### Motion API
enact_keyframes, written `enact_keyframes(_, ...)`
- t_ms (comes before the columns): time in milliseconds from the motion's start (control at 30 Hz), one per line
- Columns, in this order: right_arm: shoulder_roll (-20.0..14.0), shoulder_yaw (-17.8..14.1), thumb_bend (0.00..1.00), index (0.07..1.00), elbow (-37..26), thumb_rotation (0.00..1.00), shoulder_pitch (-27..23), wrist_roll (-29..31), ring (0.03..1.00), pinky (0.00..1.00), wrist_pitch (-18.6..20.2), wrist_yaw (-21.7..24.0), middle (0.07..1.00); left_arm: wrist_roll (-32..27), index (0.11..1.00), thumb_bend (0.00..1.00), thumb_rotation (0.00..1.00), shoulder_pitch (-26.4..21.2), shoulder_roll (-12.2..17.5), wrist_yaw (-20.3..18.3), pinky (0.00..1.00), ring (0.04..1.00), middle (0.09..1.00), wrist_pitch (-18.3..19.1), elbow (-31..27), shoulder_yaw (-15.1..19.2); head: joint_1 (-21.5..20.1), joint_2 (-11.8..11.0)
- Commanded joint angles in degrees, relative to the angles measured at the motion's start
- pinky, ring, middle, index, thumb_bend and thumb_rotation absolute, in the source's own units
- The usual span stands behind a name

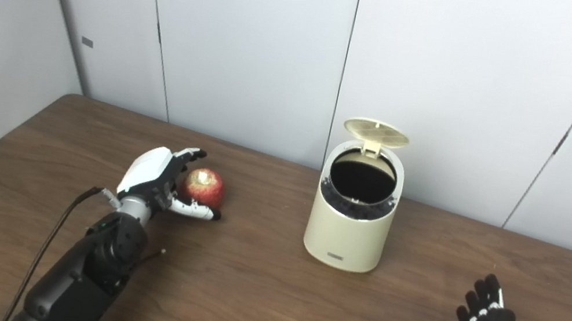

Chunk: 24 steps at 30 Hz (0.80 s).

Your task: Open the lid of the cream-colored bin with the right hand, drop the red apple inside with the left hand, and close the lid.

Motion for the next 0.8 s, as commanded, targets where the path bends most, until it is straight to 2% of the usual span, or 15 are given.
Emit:
enact_keyframes(0,-0.1,0.1,0.64,1.000,-1.1,1.00,-1.6,-0.1,1.000,1.00,-1.6,0.4,1.000,-0.4,0.889,0.96,0.19,-3.5,0.6,0.9,0.72,0.868,0.900,-0.3,0.1,0.1,0.1,0.0)
enact_keyframes(133,-0.1,0.1,0.63,1.000,-0.9,1.00,-1.8,-0.3,1.000,1.00,-2.0,0.5,1.000,-0.9,0.885,0.96,0.18,-4.2,0.5,0.6,0.73,0.875,0.899,0.1,0.2,0.0,0.0,0.1)
enact_keyframes(200,-0.2,0.1,0.64,1.000,-1.0,1.00,-1.8,-0.3,1.000,1.00,-1.9,0.4,1.000,-1.1,0.867,0.96,0.17,-4.3,0.6,0.3,0.70,0.845,0.880,0.5,0.1,-0.2,-0.1,0.1)
enact_keyframes(367,-0.4,0.1,0.62,1.000,-1.5,1.00,-1.7,-0.4,1.000,1.00,-1.7,0.5,1.000,-1.1,0.752,0.90,0.07,-4.4,1.2,-0.6,0.59,0.702,0.766,1.4,-0.9,-1.0,-0.1,0.3)
enact_keyframes(467,-0.6,0.2,0.61,1.000,-1.7,1.00,-1.7,-0.5,1.000,1.00,-1.4,0.6,1.000,-1.0,0.692,0.86,0.01,-4.0,1.4,-1.0,0.57,0.678,0.748,1.8,-1.7,-1.2,-0.1,0.3)
enact_keyframes(600,-0.9,0.2,0.60,1.000,-2.1,1.00,-1.8,-1.1,1.000,1.00,-0.7,0.3,1.000,1.5,0.613,0.81,0.00,-3.8,2.4,-1.4,0.53,0.626,0.709,2.0,-1.5,-3.0,-0.4,0.7)
enact_keyframes(633,-0.9,0.1,0.60,1.000,-2.1,1.00,-1.9,-1.1,1.000,1.00,-0.7,0.3,1.000,2.4,0.554,0.66,0.02,-3.8,2.7,-1.8,0.49,0.589,0.683,2.2,-1.5,-3.6,-0.4,0.7)
enact_keyframes(667,-1.0,0.1,0.59,1.000,-2.2,1.00,-1.9,-1.1,1.000,1.00,-0.5,0.3,1.000,4.0,0.517,0.58,0.03,-3.8,2.8,-2.8,0.46,0.560,0.652,2.4,-1.5,-4.0,-0.4,0.8)
enact_keyframes(733,-1.0,-0.1,0.59,1.000,-2.4,1.00,-2.0,-0.8,1.000,1.00,-0.1,0.3,1.000,6.8,0.498,0.53,0.04,-3.9,2.2,-4.2,0.44,0.530,0.610,2.5,-1.4,-3.6,-0.5,0.8)
enact_keyframes(767,-1.0,-0.2,0.59,1.000,-2.5,1.00,-2.1,-0.6,1.000,1.00,0.2,0.3,1.000,8.0,0.491,0.53,0.01,-3.9,1.8,-4.7,0.44,0.509,0.544,2.5,-1.4,-3.3,-0.5,0.8)
